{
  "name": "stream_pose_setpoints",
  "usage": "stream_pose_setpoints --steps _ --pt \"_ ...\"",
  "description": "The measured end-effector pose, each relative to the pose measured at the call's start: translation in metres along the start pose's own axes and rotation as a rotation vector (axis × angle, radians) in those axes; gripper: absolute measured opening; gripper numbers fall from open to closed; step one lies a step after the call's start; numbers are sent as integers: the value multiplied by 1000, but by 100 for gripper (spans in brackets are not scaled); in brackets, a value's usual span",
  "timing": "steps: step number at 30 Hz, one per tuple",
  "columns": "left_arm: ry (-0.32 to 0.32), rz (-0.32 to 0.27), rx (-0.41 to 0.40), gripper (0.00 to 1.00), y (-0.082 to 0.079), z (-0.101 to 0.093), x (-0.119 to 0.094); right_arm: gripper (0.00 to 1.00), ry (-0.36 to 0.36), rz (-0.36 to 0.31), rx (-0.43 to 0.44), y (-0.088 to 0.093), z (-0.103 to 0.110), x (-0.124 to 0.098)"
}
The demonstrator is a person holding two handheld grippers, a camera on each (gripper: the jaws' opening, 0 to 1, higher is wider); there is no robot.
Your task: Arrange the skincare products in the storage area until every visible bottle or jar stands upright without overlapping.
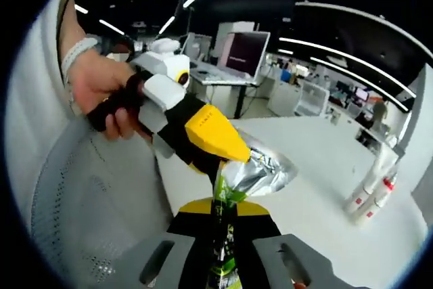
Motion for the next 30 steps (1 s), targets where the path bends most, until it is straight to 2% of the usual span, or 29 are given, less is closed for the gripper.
stream_pose_setpoints --steps 1,3,4,5,8,10,24,30 --pt "11 -7 -17 28 0 0 -1 4 -25 -12 -36 -1 1 2" --pt "64 32 -49 16 2 -4 -2 4 -24 0 -13 0 1 3" --pt "78 29 -58 15 1 -5 -2 4 -27 -6 -7 0 0 2" --pt "53 15 -37 15 0 -3 -2 4 -29 -13 2 0 -1 2" --pt "46 30 -53 14 0 -2 -2 4 -39 -7 8 1 -1 3" --pt "45 30 -58 15 0 -2 -2 4 -51 -15 30 1 -1 3" --pt "43 29 -23 15 0 -5 -4 4 -77 -27 29 2 0 1" --pt "14 37 -2 13 1 -5 -3 6 -86 -16 40 4 0 2"
Point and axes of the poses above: the point that each gripper's makers call its tool centre point, and the gripper's own axes: x roughly forward along the fingers, z roughly to its left, y roughly out of its underside, the point moved 10 cm from there along -x, roughly backward along the fingers, and after that the axes turned 7 degrees about -y, right-handed, at the moved point
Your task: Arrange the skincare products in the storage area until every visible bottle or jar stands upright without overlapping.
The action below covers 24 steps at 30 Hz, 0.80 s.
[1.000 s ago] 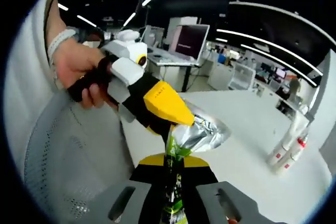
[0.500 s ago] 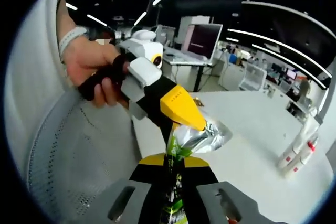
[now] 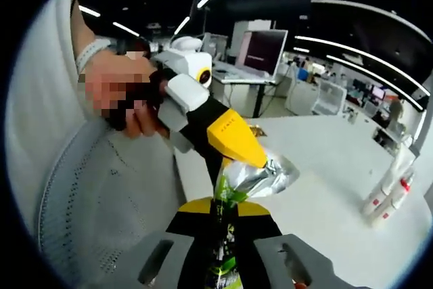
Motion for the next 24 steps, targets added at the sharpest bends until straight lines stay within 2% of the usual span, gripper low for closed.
stream_pose_setpoints --steps 4,5,11,14,15,16,17,18,19,21,24 --pt "5 -10 91 6 0 -2 -2 19 25 6 -27 1 -1 2" --pt "-4 -13 91 5 1 -3 -2 21 24 6 -17 1 -3 2" --pt "26 -20 141 3 0 -10 -3 30 26 -22 47 2 -8 -1" --pt "23 -31 186 1 -2 -16 -7 33 15 -46 78 1 -9 -3" --pt "-3 -34 186 1 -3 -16 -8 34 13 -57 88 1 -9 -3" --pt "-14 -48 170 0 -1 -18 -7 37 19 -62 106 2 -11 -4" --pt "16 -54 251 0 1 -21 -6 36 6 -80 147 1 -11 -5" --pt "13 -44 299 0 1 -21 -8 37 -15 -73 171 3 -10 -6" --pt "12 -31 292 0 1 -23 -9 39 -21 -83 192 3 -11 -7" --pt "9 -40 291 0 1 -22 -9 40 -30 -91 195 4 -12 -8" --pt "6 -43 303 0 1 -22 -9 44 -67 -125 266 4 -12 -8"
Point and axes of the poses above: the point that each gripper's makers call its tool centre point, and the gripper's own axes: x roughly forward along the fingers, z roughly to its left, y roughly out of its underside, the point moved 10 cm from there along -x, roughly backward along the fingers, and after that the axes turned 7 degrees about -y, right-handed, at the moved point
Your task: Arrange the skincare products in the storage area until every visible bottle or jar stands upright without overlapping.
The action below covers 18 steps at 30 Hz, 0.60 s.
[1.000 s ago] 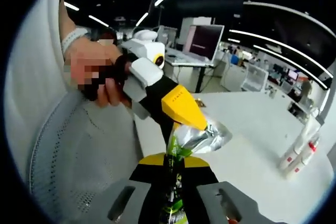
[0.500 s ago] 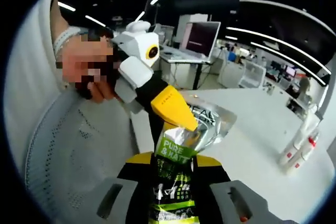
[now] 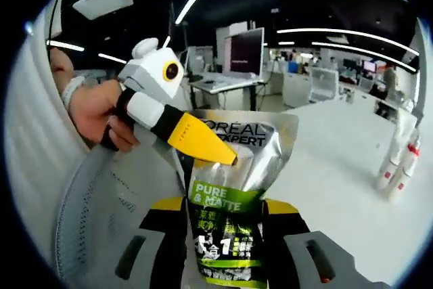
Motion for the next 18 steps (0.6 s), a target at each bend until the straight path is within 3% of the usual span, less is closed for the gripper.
stream_pose_setpoints --steps 4,7,10,13,15,18 --pt "25 8 -5 0 1 -1 2 52 -62 -64 126 0 -6 -3" --pt "80 24 -20 0 4 -3 6 57 -161 -120 301 3 -11 -10" --pt "142 72 20 0 9 -12 11 54 -194 -89 317 6 -19 -19" --pt "214 125 37 0 16 -21 14 46 -322 9 286 11 -13 -25" --pt "239 179 56 0 22 -23 16 38 -386 35 291 13 -5 -27" --pt "244 165 54 0 21 -24 17 36 -349 25 321 15 -7 -31"
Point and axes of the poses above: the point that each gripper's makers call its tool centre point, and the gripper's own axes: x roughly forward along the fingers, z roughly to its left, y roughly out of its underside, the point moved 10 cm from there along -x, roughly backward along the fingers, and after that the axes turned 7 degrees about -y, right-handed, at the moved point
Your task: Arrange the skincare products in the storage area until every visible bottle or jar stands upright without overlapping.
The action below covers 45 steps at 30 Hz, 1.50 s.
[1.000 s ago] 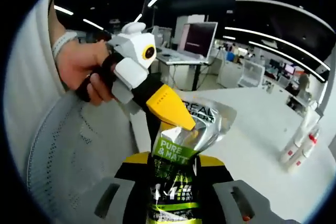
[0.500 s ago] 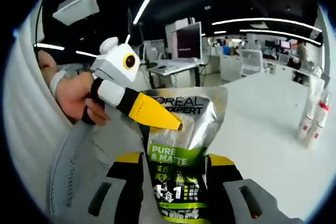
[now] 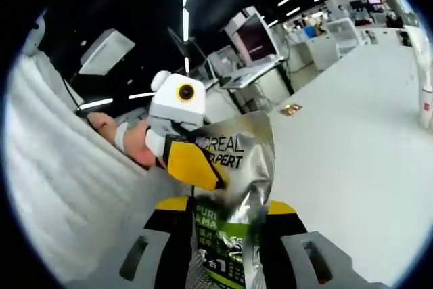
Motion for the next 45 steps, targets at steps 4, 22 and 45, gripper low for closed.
stream_pose_setpoints --steps 4,22,45 --pt "35 -2 -28 0 0 0 -1 31 -18 2 19 -1 3 0" --pt "94 -54 -104 2 -5 1 -8 1 -140 -108 175 -8 11 -24" --pt "201 -65 -229 17 -4 2 3 0 -91 -370 344 -19 10 -38"
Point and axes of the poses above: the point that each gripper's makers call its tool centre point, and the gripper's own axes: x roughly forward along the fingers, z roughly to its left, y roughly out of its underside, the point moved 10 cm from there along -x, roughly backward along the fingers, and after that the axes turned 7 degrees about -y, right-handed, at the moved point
